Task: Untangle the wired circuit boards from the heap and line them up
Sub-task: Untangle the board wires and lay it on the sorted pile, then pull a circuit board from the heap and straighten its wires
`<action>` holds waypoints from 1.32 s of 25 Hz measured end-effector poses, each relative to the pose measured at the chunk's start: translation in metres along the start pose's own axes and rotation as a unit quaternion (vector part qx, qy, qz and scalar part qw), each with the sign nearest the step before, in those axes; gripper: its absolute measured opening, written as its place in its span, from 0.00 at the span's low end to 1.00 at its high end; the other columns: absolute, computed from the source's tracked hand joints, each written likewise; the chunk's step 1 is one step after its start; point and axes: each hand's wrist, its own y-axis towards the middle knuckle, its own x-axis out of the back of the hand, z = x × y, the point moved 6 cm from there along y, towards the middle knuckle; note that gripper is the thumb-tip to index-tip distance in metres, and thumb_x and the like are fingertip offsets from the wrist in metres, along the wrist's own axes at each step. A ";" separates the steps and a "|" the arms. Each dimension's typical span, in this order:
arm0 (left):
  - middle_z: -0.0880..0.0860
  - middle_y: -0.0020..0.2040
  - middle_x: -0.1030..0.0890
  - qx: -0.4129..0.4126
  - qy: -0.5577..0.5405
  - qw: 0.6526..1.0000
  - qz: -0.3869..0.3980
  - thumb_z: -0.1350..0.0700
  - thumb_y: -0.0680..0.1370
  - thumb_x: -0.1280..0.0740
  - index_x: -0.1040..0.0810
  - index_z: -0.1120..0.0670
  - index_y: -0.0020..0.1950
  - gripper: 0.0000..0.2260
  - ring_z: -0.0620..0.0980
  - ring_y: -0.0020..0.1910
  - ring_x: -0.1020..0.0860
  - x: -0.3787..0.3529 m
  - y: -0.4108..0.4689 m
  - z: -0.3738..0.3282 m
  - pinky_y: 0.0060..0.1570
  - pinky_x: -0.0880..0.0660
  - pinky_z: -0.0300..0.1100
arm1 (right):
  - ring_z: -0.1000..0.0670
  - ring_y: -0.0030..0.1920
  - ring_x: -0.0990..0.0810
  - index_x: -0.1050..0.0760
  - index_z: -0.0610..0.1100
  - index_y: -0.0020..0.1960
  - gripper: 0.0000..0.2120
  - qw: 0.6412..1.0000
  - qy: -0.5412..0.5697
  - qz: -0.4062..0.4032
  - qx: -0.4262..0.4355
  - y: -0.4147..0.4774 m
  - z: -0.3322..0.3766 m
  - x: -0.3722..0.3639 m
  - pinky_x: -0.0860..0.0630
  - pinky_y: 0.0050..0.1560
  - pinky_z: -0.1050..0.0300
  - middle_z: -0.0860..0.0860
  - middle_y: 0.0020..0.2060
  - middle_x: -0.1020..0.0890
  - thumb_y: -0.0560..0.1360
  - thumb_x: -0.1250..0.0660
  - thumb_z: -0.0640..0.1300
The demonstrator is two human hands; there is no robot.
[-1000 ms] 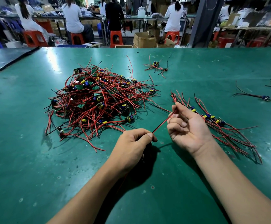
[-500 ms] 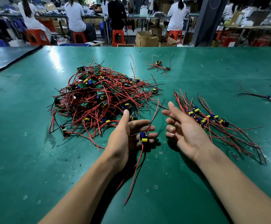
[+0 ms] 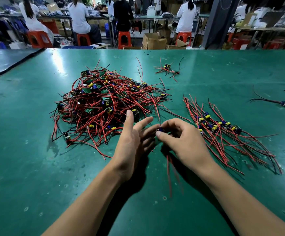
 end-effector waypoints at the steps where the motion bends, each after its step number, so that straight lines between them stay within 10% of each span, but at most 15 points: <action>1: 0.55 0.59 0.17 -0.008 0.017 1.000 -0.010 0.29 0.74 0.49 0.25 0.53 0.67 0.35 0.52 0.61 0.20 0.000 -0.001 -0.001 0.65 0.29 0.48 | 0.51 0.38 0.17 0.20 0.47 0.45 0.05 1.000 -0.008 -0.024 0.001 0.004 -0.002 0.007 0.20 0.46 0.55 0.53 0.39 0.15 0.72 0.24 0.42; 5: 0.53 0.49 0.16 -0.131 0.199 0.965 -0.113 0.47 0.81 0.37 0.19 0.56 0.55 0.14 0.52 0.47 0.18 0.011 -0.008 -0.018 0.51 0.22 0.44 | 0.55 0.40 0.18 0.19 0.49 0.46 0.04 0.985 -0.089 -0.147 0.001 0.018 -0.013 0.049 0.27 0.43 0.72 0.57 0.40 0.15 0.73 0.25 0.44; 10: 0.50 0.55 0.22 -0.253 0.455 0.830 -0.201 0.62 0.78 0.33 0.18 0.54 0.54 0.07 0.42 0.45 0.22 0.018 -0.016 -0.036 0.49 0.28 0.28 | 0.43 0.51 0.18 0.17 0.48 0.55 0.12 0.939 -0.262 -0.214 -0.058 0.019 -0.026 0.084 0.24 0.52 0.52 0.48 0.50 0.15 0.74 0.27 0.51; 13: 0.53 0.66 0.25 -0.174 0.528 0.808 -0.196 0.62 0.78 0.35 0.24 0.54 0.67 0.17 0.52 0.57 0.23 0.027 -0.004 -0.032 0.62 0.30 0.42 | 0.45 0.48 0.19 0.17 0.45 0.55 0.11 0.948 -0.258 -0.177 0.055 0.017 -0.008 0.066 0.23 0.55 0.51 0.47 0.51 0.16 0.75 0.27 0.48; 19: 0.51 0.57 0.18 -0.174 0.569 0.785 -0.172 0.57 0.77 0.32 0.25 0.51 0.67 0.18 0.44 0.43 0.24 0.029 -0.004 -0.033 0.47 0.33 0.34 | 0.50 0.53 0.19 0.17 0.49 0.54 0.10 0.953 -0.276 0.072 0.099 0.003 -0.010 -0.002 0.24 0.59 0.52 0.52 0.51 0.16 0.76 0.29 0.51; 22: 0.48 0.52 0.17 -0.216 0.565 0.774 -0.184 0.56 0.76 0.30 0.20 0.52 0.62 0.14 0.49 0.52 0.21 0.025 -0.009 -0.034 0.58 0.25 0.46 | 0.49 0.53 0.20 0.16 0.48 0.54 0.10 0.954 -0.282 0.059 0.079 0.006 -0.013 0.003 0.24 0.58 0.51 0.52 0.50 0.16 0.76 0.29 0.51; 27: 0.46 0.46 0.15 -0.281 0.521 0.769 -0.242 0.53 0.75 0.29 0.15 0.50 0.50 0.06 0.47 0.44 0.19 0.021 -0.019 -0.041 0.49 0.23 0.46 | 0.56 0.44 0.16 0.15 0.47 0.49 0.04 0.997 -0.073 0.021 -0.034 0.007 -0.019 0.003 0.21 0.52 0.55 0.56 0.41 0.14 0.76 0.27 0.46; 33: 0.49 0.57 0.17 -0.206 0.612 0.745 -0.168 0.54 0.76 0.31 0.24 0.48 0.65 0.17 0.53 0.56 0.20 0.017 -0.010 -0.027 0.55 0.25 0.48 | 0.55 0.41 0.16 0.15 0.47 0.49 0.04 0.997 -0.051 0.025 -0.044 0.005 -0.019 -0.002 0.20 0.47 0.58 0.55 0.39 0.14 0.76 0.27 0.43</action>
